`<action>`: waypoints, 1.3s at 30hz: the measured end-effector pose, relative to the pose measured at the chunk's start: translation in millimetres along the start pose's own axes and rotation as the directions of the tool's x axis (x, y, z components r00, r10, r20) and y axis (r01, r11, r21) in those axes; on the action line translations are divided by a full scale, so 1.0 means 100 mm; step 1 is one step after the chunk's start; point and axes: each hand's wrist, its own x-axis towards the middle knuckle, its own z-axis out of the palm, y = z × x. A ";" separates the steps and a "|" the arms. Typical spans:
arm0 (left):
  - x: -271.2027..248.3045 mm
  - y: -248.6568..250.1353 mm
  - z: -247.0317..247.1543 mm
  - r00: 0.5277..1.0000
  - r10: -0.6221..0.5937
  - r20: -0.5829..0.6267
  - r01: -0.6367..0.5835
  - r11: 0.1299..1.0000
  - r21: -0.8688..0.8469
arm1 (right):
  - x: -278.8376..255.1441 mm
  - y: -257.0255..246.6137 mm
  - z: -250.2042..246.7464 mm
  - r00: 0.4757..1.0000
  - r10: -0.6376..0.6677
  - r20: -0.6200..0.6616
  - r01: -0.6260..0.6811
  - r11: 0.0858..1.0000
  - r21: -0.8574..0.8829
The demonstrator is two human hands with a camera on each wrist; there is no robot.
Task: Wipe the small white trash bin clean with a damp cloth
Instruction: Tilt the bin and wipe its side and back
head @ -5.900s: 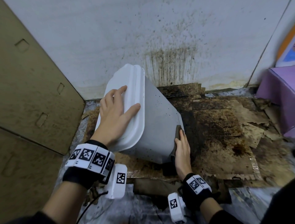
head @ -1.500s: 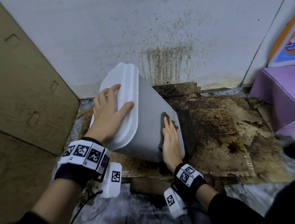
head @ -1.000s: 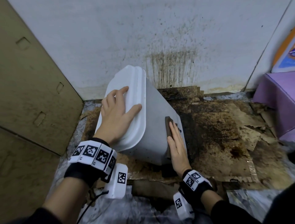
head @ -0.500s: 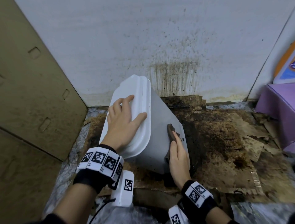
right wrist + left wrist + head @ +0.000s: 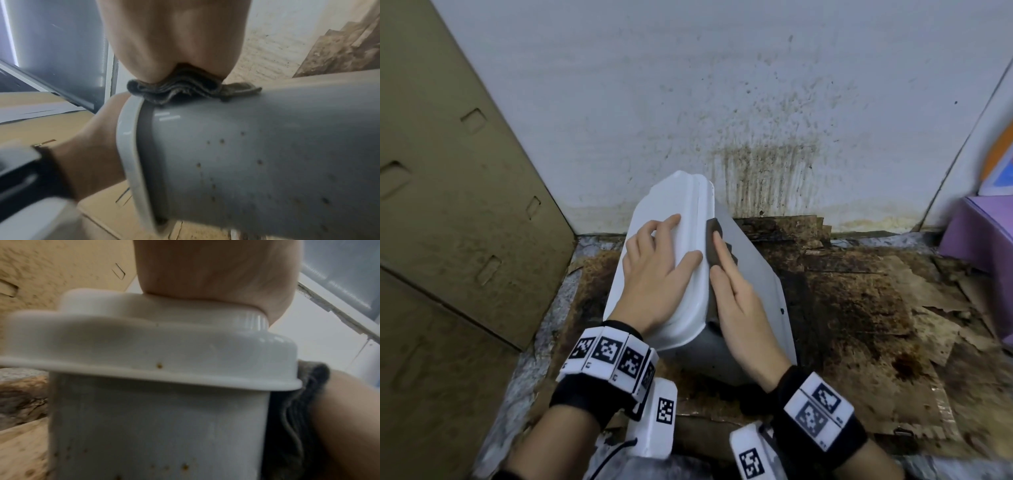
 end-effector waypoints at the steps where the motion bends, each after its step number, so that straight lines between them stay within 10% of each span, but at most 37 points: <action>1: 0.00 -0.01 -0.01 1.000 0.001 -0.001 -0.001 1.000 0.000 | 0.08 -0.03 -0.02 1.000 0.014 0.021 -0.013 0.999 -0.038; 15: 0.01 0.01 -0.03 1.000 -0.004 0.015 0.004 1.000 0.004 | 1.22 -0.28 -0.45 0.958 0.193 0.211 -0.110 0.930 -0.351; 27: 0.00 0.01 -0.02 1.000 -0.006 0.003 0.006 1.000 -0.005 | -0.05 -0.14 0.07 0.998 0.042 0.037 -0.037 0.991 -0.125; 39: -0.02 -0.05 -0.06 0.999 -0.023 0.037 0.023 1.000 -0.015 | -0.29 0.54 -0.02 0.989 -0.032 -0.144 -0.014 0.952 -0.307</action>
